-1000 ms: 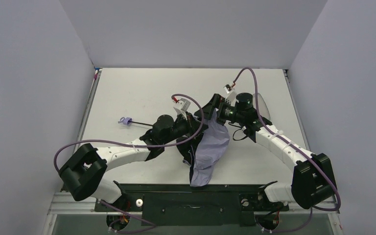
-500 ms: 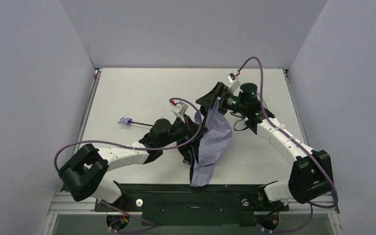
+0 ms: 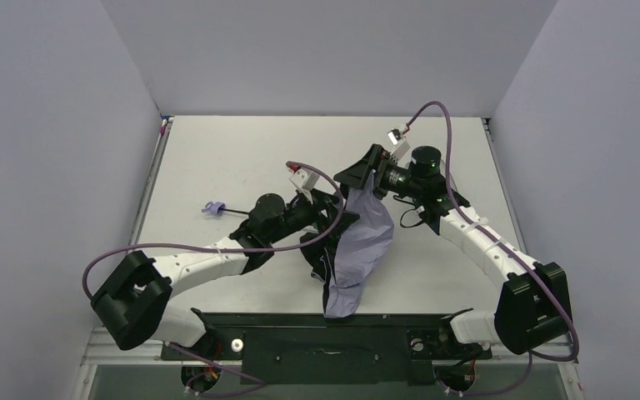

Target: Open the umbrella

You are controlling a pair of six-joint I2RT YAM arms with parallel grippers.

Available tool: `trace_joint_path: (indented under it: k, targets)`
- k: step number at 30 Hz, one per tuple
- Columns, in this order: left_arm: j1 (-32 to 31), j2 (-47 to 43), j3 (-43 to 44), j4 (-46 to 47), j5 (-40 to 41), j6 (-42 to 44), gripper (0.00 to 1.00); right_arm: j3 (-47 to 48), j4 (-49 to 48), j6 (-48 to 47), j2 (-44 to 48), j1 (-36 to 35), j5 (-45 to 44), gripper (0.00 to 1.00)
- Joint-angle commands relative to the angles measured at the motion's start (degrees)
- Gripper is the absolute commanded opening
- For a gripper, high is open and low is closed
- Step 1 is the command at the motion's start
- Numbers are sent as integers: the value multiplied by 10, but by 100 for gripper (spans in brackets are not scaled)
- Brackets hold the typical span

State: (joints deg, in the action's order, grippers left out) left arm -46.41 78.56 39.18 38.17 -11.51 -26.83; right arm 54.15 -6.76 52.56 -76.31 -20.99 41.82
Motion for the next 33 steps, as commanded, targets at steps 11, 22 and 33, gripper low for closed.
trace_joint_path:
  k: [11,22,33]
  targets:
    - [9,75,23,-7,-91,15,0,75,109,-82,22,7,21,89]
    - [0,18,-51,-180,-29,221,0,256,428,-324,-35,61,105,89]
    - [66,-108,-51,-9,-161,329,88,199,452,-607,9,1,216,90]
